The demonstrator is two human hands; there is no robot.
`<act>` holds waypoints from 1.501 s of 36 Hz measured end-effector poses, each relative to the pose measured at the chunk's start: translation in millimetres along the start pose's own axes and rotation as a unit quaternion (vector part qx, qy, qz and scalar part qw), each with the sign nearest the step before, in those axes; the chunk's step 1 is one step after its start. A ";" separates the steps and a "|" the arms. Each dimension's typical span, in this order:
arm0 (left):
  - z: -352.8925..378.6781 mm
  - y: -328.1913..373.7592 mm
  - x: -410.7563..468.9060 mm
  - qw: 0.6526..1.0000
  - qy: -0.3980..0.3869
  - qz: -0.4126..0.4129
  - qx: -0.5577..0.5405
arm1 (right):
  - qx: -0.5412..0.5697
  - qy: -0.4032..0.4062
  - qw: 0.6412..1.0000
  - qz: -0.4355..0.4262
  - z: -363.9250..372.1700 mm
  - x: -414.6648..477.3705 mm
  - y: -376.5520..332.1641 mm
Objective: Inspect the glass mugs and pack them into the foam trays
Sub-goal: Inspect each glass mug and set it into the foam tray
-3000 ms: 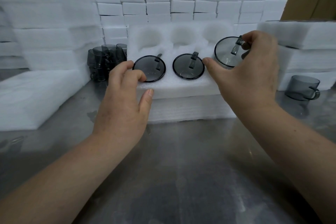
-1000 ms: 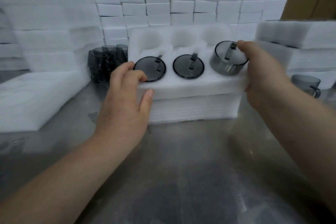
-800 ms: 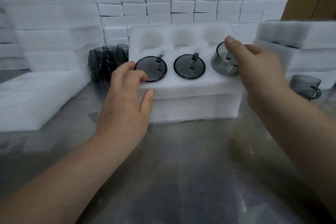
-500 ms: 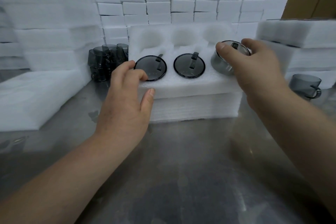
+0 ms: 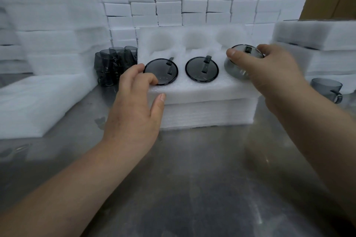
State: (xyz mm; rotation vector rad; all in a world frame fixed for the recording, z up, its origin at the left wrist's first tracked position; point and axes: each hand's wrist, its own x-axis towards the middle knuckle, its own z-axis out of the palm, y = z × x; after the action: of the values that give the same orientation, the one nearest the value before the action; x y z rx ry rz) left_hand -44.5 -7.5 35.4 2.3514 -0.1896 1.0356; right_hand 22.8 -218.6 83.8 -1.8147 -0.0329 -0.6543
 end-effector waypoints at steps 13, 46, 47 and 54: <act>2.1 -1.6 0.6 1.000 0.011 0.012 -0.009 | -0.078 -0.004 0.997 -0.018 0.2 -1.3 -1.9; 8.7 -11.9 1.6 0.997 -0.042 -0.028 -0.060 | -0.307 -0.044 0.916 -0.257 8.5 -17.7 2.0; 8.8 -12.0 1.6 0.997 -0.042 -0.029 -0.060 | -0.312 -0.046 0.914 -0.255 8.4 -17.1 1.8; 10.4 -14.5 1.7 0.995 -0.052 -0.042 -0.070 | -0.335 -0.066 0.905 -0.253 8.7 -15.2 -3.0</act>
State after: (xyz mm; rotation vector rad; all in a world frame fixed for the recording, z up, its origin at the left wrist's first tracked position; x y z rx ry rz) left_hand -31.8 -0.8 24.7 2.2667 -0.1941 0.8327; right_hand 12.6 -205.3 77.9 -2.5517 -0.4285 -0.9858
